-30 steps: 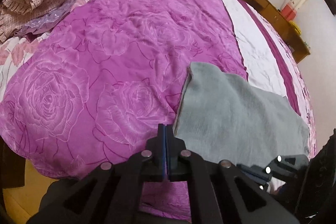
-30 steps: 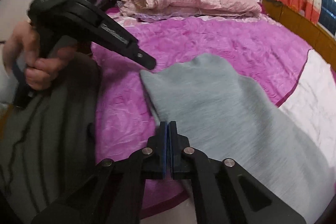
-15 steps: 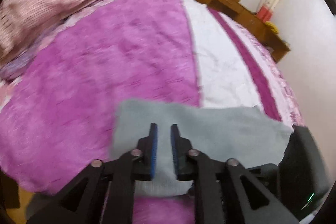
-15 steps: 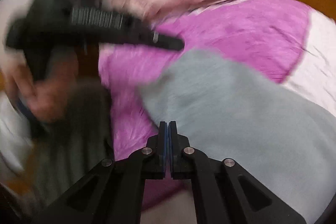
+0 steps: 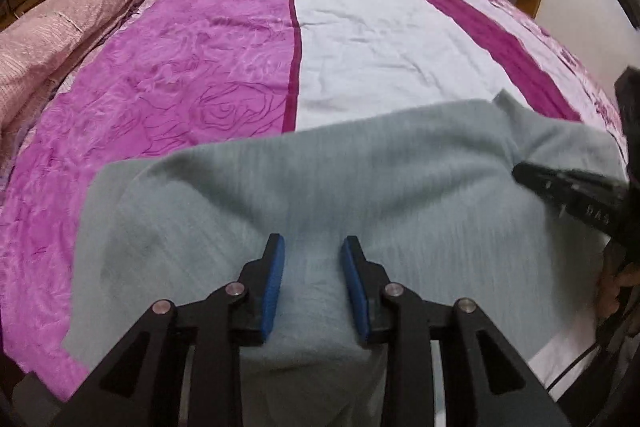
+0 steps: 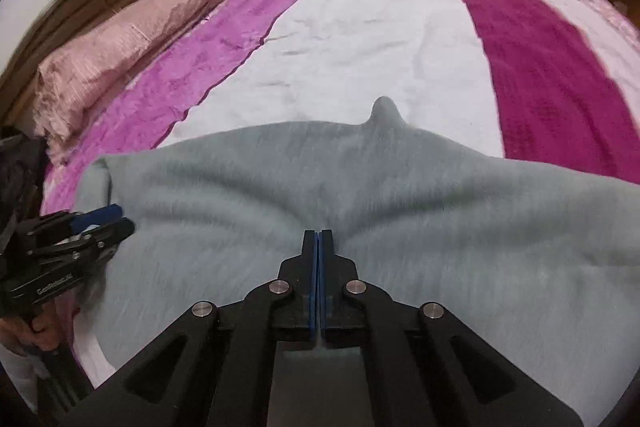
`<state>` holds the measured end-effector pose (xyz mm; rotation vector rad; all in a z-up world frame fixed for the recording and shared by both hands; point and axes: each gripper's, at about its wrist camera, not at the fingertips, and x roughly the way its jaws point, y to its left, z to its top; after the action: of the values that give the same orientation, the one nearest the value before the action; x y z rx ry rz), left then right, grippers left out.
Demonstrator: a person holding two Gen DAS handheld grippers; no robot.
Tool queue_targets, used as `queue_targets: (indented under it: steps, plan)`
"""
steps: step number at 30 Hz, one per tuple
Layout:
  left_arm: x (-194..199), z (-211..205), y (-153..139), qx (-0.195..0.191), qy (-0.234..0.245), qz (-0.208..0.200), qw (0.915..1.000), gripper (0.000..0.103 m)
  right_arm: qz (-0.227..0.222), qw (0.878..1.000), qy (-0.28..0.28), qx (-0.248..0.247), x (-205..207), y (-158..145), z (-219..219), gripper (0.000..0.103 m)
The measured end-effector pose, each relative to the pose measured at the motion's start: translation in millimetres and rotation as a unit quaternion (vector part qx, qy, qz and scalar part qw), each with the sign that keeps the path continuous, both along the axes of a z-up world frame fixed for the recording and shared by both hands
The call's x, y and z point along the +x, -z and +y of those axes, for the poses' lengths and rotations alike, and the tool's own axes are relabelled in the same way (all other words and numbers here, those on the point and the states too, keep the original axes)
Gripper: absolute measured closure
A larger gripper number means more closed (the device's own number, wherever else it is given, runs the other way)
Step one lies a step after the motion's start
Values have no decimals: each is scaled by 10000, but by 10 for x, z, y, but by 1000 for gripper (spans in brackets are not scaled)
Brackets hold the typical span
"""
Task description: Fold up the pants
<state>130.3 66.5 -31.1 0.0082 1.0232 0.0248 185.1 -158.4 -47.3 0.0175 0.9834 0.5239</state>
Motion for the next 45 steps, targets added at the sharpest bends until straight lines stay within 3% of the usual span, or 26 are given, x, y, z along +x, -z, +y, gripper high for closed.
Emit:
queue_targets:
  steps: [6,9,12,15,18,23,25,29,32,34,36,37,38,42,45]
  plan:
    - [-285,490,-155,537,-708,90,9960,70,-458,9984,-320,59,-402,-290,-42,103]
    - [-487,923,-139,802,-1411,387,9860,70,-619,9970,-337,-332,-625,-330,-120,103]
    - [-648,1112,-284,782,-1756,324,9808,70,-545,9972,-306,-402,-727,-303,-217,103]
    - [-728,1126,-474,815,-1872,28,9789,69,-491,9985,-50,-223,-792,-316,-405,100]
    - [-734,1051,-606,706,-1834,-200,9803,60,-480,9979,386,183,-825,-314,-666,92]
    - [-656,1079,-535,753,-1672,57,9830,46,-119,9932,901,728,-799,-226,-954,91]
    - [-706,1206,-440,455,-1820,252,9819,43,-110,9942,760,749,-759,-275,-904,91]
    - [-791,1411,-218,-555,-1946,493,9781,40,-353,9969,-309,635,-629,-553,-386,88]
    - [-782,1394,-159,-622,-1855,483,9795,40,-559,9891,-1278,477,-495,-772,278,85]
    - [-770,1425,-182,-992,-1812,394,9776,43,-586,9803,-1819,492,-417,-868,725,85]
    - [-755,1451,-175,-1204,-1776,391,9759,61,-549,9687,-2358,555,-319,-954,1216,84]
    - [-740,1464,-158,-1300,-1730,417,9754,81,-537,9619,-2617,574,-277,-989,1462,84]
    - [-734,1477,-141,-1445,-1699,436,9738,89,-554,9534,-2898,622,-239,-1015,1737,84]
    - [-751,1489,-160,-1627,-1548,242,9741,96,-509,9178,-3882,664,-162,-896,2620,74]
    - [-805,1495,-202,-1719,-1473,12,9740,97,-660,8878,-4547,-272,-233,-572,3134,74]
